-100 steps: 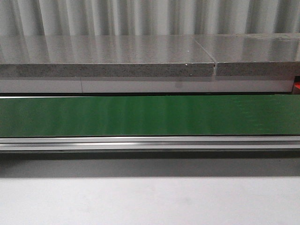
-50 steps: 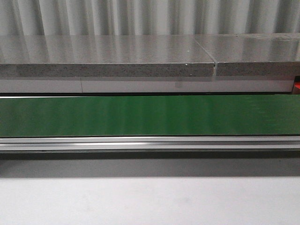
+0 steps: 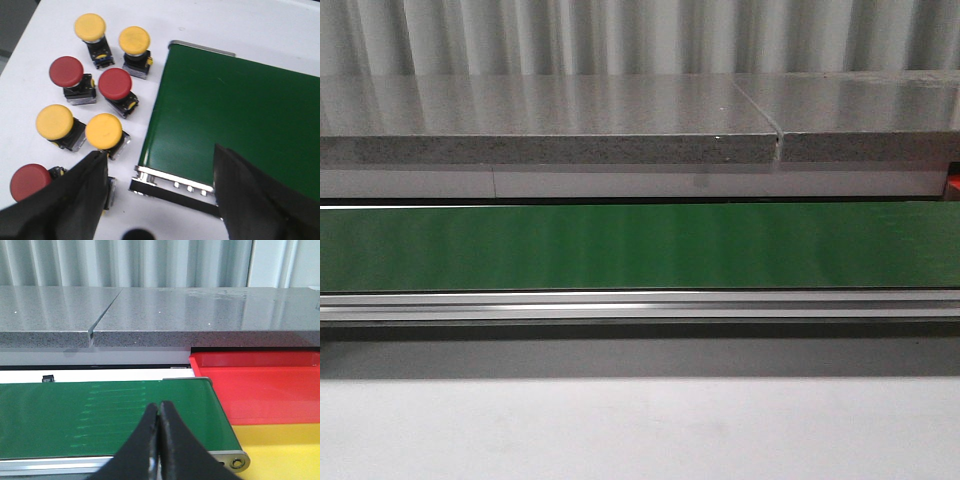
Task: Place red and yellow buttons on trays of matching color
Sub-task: 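Move the left gripper down over the pile and grasp a red button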
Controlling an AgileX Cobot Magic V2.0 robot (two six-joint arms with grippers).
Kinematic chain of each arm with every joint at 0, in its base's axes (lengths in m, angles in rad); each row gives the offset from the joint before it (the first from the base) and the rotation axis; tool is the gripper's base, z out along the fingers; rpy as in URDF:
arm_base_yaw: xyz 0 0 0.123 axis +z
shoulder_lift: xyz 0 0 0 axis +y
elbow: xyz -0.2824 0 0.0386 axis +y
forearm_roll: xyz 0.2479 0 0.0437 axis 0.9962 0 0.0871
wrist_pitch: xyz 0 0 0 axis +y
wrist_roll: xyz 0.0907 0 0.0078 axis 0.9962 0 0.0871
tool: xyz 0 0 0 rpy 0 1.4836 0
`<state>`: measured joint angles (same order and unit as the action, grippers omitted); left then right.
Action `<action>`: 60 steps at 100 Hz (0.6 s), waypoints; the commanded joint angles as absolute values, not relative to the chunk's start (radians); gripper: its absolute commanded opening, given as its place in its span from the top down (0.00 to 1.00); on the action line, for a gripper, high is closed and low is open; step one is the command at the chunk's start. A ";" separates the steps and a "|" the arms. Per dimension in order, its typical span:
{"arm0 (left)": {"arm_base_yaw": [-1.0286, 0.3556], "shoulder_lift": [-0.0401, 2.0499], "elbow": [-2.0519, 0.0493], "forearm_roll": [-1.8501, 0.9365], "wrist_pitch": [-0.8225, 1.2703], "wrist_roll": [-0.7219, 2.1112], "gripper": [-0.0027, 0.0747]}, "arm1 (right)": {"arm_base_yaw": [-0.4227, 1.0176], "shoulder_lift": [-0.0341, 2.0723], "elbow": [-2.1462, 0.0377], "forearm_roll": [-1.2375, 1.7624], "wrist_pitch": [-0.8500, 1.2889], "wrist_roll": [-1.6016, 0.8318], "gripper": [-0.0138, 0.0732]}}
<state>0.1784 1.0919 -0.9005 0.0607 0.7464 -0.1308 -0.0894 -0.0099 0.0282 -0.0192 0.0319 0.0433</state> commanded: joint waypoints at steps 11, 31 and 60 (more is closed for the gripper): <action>0.222 1.183 -0.993 0.122 0.682 -0.134 0.38 | -0.093 -0.031 0.010 -0.027 -0.040 0.037 0.92; 0.222 1.232 -1.012 0.186 0.648 -0.144 0.39 | -0.093 -0.031 0.010 -0.027 -0.040 0.037 0.92; 0.253 1.402 -1.187 0.174 0.845 -0.173 0.42 | -0.093 -0.031 0.010 -0.027 -0.040 0.037 0.92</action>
